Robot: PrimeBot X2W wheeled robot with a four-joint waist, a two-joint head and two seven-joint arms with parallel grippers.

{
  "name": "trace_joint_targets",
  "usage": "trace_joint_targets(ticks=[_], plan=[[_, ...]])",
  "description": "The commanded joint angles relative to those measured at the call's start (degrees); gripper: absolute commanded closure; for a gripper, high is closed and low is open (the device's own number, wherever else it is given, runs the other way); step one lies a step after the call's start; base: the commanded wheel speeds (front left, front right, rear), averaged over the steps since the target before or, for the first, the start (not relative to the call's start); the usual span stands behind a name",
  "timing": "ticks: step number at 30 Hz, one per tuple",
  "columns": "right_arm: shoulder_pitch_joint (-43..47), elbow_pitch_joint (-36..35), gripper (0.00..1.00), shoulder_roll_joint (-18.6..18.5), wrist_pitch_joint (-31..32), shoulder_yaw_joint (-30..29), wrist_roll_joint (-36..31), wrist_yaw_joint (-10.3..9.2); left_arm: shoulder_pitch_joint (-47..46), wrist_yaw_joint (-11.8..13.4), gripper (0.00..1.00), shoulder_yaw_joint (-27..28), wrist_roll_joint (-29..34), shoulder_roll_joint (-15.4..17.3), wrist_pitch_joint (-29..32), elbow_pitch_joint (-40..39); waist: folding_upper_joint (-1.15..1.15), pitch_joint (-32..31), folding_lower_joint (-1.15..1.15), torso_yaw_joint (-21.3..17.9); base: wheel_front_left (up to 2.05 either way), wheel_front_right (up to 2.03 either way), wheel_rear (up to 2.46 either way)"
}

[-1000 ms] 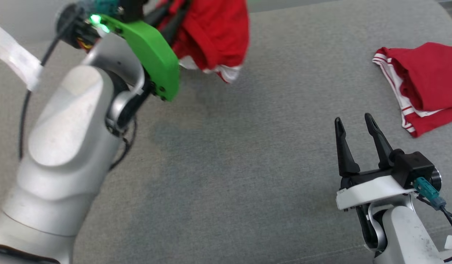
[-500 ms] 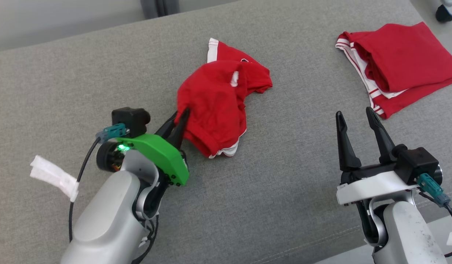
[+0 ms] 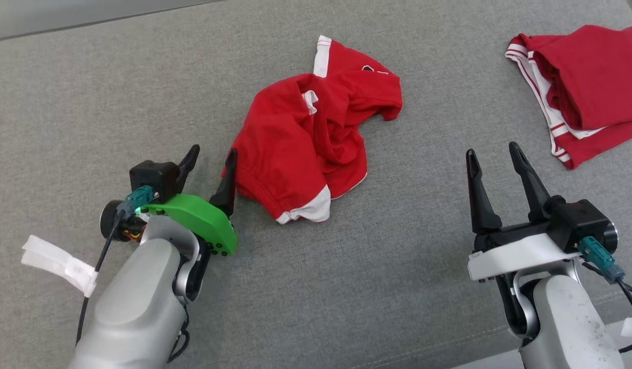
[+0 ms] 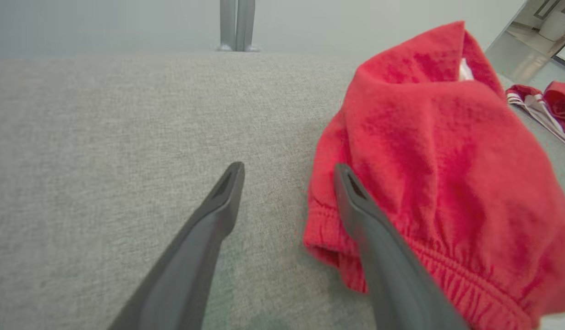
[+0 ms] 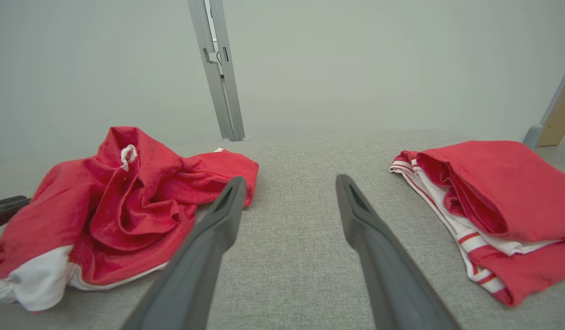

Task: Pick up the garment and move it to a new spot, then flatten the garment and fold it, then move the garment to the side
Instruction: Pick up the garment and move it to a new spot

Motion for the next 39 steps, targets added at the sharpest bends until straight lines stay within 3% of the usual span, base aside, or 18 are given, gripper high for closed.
trace_joint_targets(ticks=[1,10,25,32,39], plan=[[-0.2,0.2,0.0,-0.1,-0.2,-0.2,-0.5,-0.07,-1.2,0.2,0.0,0.0,1.1,0.5,-1.2,0.2,0.0,-1.5,0.0,1.3,0.0,0.0,0.0],[2.1,1.7,0.0,-0.1,-0.2,-0.4,-2.3,-0.07,4.1,0.7,0.0,1.4,3.7,-0.8,-3.8,-3.4,0.0,-8.6,0.0,5.8,0.0,0.0,0.0],[8.2,3.1,0.0,-0.1,-0.2,-0.4,-0.3,-0.07,27.8,6.3,0.0,15.2,11.9,-2.7,-3.6,-22.6,0.0,-16.2,0.0,10.4,0.0,0.0,0.0],[10.0,3.1,0.0,-0.1,-0.2,0.4,1.3,-0.08,35.1,5.9,0.0,18.3,14.2,-4.6,-3.6,-27.2,0.0,-16.8,0.0,10.4,0.0,0.0,0.0],[9.8,3.7,0.0,-0.1,-0.2,1.4,1.9,-0.07,36.8,4.8,0.0,19.8,15.6,-5.7,-3.6,-27.4,0.0,-17.0,0.0,10.1,0.0,0.0,0.0]])
